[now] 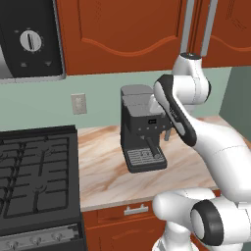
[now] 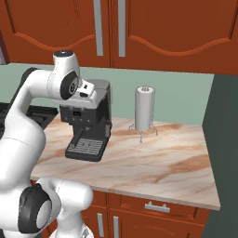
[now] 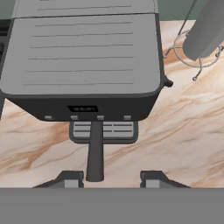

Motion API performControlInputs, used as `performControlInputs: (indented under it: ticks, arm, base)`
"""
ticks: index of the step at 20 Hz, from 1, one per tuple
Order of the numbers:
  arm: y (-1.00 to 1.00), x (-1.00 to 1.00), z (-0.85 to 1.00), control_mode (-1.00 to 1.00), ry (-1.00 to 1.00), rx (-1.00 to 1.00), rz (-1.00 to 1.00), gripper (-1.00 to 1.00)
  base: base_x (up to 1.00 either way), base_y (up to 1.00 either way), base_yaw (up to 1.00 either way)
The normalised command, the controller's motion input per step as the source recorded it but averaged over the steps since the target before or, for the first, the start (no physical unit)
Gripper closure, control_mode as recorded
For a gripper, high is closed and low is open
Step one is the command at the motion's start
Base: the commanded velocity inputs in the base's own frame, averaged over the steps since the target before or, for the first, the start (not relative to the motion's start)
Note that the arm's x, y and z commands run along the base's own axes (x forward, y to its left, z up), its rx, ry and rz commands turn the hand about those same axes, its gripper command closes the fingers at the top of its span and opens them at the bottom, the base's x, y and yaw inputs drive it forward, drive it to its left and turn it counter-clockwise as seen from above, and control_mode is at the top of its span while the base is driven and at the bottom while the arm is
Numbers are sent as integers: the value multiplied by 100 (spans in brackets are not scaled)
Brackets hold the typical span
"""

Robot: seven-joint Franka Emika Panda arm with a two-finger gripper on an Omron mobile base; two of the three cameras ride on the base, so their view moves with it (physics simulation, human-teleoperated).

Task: Open the cabinet. Pick the bar soap and place it next to the sink. Then close the cabinet.

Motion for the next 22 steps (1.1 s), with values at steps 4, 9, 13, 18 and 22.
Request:
performControlInputs:
  ticks: [4,9,13,18,22]
  arm:
    - [0,-22,0,-100,-1,0,0,-100]
    - [0,-24,9,-100,-4,0,0,-100]
    - [-8,-37,28,-100,-12,1,-7,-100]
    - [-18,-43,35,-100,-17,3,-13,-100]
    - [-26,-20,33,-100,-31,7,-9,-100]
  base:
    - [0,0,0]
    - [0,0,0]
    - [0,0,0]
    - [0,0,0]
    - [0,0,0]
